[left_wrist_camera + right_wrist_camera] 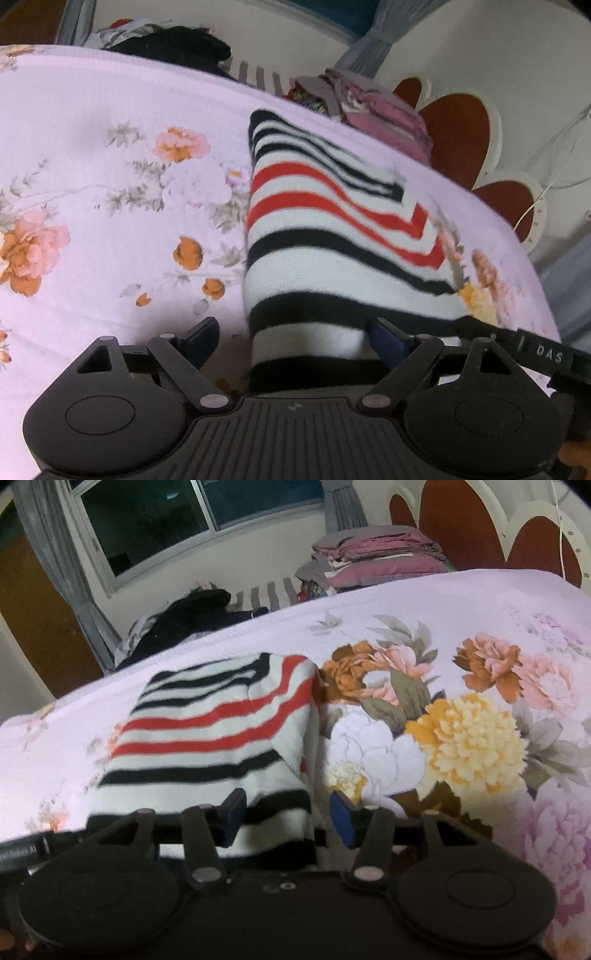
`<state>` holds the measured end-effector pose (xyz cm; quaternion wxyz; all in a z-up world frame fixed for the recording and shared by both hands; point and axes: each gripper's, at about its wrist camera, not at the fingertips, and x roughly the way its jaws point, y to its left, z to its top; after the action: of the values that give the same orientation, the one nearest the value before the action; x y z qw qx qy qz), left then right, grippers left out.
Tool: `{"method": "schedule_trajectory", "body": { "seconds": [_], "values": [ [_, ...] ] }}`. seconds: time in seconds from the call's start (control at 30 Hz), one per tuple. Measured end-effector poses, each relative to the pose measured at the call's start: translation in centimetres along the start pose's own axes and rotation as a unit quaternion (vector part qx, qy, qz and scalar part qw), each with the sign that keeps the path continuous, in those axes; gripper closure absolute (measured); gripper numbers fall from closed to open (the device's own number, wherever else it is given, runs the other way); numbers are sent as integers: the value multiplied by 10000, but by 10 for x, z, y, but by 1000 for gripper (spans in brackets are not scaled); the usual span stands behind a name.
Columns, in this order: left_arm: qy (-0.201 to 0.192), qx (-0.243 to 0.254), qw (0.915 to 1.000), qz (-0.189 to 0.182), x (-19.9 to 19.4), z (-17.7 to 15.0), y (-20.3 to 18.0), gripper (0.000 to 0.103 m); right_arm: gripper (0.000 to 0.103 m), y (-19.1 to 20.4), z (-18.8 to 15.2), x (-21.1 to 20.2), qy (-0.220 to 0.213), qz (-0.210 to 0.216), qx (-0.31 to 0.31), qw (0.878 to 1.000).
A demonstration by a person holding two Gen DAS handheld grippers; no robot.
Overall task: Fold small clothes
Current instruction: 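Straighten the folded sweater edges with both grippers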
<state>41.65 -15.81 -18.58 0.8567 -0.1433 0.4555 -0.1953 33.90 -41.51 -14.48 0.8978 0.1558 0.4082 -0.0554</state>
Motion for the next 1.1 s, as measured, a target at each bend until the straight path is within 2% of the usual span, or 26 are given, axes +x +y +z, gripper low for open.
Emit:
{"method": "schedule_trajectory", "body": {
  "seconds": [0.13,0.27,0.47,0.67,0.93,1.1],
  "values": [
    [52,-32,10000,28,3,-2,1,15,51,-5,-9,6,151,-66,85,9998],
    [68,94,9999,112,0,3,-6,15,43,-1,-5,-2,58,-84,-71,9999],
    [67,195,9995,255,-2,14,-17,15,40,-2,3,-5,20,4,-82,10000],
    [70,273,9991,314,1,26,-26,15,31,2,18,-5,-66,89,-239,9997],
    [-30,398,9985,375,12,48,-35,15,26,-3,41,20,48,240,-125,9996],
    [56,464,9981,393,30,56,-34,15,23,-9,53,49,237,341,-64,9991]
  ]
}}
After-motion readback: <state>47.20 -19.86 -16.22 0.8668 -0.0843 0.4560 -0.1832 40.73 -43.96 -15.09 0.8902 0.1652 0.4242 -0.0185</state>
